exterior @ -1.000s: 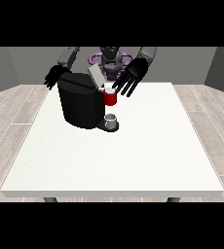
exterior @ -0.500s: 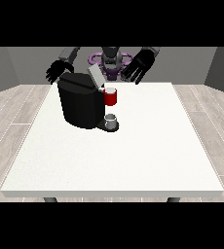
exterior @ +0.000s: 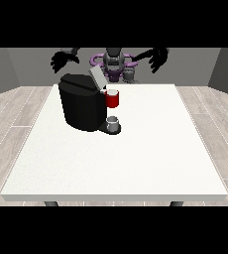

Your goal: Insert the coffee pod into the coffee machine and close the lid

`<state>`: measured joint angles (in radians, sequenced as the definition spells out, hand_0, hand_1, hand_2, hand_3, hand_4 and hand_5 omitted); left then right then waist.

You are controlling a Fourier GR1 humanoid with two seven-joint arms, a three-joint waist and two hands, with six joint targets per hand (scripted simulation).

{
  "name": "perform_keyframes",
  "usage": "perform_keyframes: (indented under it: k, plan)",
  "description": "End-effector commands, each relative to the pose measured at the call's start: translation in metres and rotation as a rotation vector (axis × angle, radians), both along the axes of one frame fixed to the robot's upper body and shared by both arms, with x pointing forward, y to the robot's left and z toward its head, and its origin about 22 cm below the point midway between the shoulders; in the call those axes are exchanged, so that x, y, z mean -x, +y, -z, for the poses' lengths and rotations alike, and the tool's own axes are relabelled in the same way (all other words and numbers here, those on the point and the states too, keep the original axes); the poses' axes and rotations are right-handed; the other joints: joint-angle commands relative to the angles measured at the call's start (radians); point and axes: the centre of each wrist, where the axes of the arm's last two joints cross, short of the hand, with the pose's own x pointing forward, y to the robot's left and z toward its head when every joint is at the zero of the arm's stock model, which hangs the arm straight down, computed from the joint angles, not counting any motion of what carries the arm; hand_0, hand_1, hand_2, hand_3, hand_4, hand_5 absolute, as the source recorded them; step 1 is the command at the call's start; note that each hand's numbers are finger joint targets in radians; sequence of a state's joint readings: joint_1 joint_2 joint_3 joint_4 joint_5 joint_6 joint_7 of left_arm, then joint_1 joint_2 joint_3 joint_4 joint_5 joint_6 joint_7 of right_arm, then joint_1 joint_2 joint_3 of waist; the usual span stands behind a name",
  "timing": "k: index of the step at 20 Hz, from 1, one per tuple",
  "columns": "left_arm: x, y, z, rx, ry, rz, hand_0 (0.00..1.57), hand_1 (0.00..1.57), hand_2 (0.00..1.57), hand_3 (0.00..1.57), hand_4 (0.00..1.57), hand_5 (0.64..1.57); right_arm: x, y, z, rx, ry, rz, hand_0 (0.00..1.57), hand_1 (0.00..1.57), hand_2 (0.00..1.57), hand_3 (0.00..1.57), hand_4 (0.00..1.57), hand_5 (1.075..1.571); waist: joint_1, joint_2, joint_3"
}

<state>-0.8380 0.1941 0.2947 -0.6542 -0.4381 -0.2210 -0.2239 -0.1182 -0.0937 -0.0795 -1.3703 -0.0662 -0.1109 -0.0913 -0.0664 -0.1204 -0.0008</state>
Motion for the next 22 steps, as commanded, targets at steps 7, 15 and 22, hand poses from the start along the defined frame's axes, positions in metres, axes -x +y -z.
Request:
perform_keyframes:
  k: [7,15,22]
  plan:
    - [0.047,0.008,0.078,0.281,0.165,-0.040,0.00,0.00,0.00,0.00,0.09,1.571,-0.011,-0.006,-0.037,0.035,-0.018,-0.121,0.00,0.00,0.00,0.00,0.00,1.571,0.123,-0.131,0.0008]
    - [0.062,-0.024,0.087,0.412,0.160,-0.021,0.00,0.00,0.00,0.00,0.06,1.571,-0.031,-0.001,-0.055,0.114,-0.056,-0.190,0.00,0.00,0.00,0.00,0.14,1.571,0.214,-0.096,0.0011]
    - [0.079,-0.021,0.082,0.429,0.098,-0.064,0.00,0.00,0.00,0.00,0.09,1.571,-0.053,0.010,-0.078,0.123,-0.082,-0.259,0.00,0.00,0.00,0.00,0.12,1.571,0.181,-0.019,0.0009]
